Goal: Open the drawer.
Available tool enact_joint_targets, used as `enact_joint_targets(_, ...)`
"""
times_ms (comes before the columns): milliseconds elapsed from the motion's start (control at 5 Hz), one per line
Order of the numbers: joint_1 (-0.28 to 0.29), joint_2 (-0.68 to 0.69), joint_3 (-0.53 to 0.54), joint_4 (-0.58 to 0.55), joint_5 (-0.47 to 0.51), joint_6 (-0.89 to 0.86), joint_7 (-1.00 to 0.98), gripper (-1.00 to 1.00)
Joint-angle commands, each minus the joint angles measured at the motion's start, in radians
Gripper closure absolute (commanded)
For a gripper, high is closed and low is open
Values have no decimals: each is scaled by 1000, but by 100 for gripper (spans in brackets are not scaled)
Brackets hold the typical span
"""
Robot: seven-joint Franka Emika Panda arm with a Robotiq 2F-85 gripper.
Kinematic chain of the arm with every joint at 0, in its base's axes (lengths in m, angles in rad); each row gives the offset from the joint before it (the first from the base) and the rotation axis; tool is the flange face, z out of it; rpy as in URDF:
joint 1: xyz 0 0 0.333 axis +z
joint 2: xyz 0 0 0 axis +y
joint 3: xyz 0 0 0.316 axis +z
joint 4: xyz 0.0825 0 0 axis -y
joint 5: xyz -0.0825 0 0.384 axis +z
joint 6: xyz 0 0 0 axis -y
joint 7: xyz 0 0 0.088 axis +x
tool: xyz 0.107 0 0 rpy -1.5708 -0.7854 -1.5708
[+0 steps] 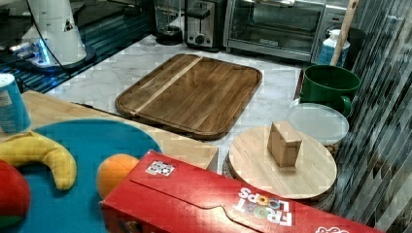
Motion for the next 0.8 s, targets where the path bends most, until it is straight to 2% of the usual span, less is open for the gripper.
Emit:
enact_joint_targets(200,-51,-59,-37,-149,-28,112,-469,-100)
enact_joint_targets(800,-108,-40,-90,-204,-102,217,-780,-100)
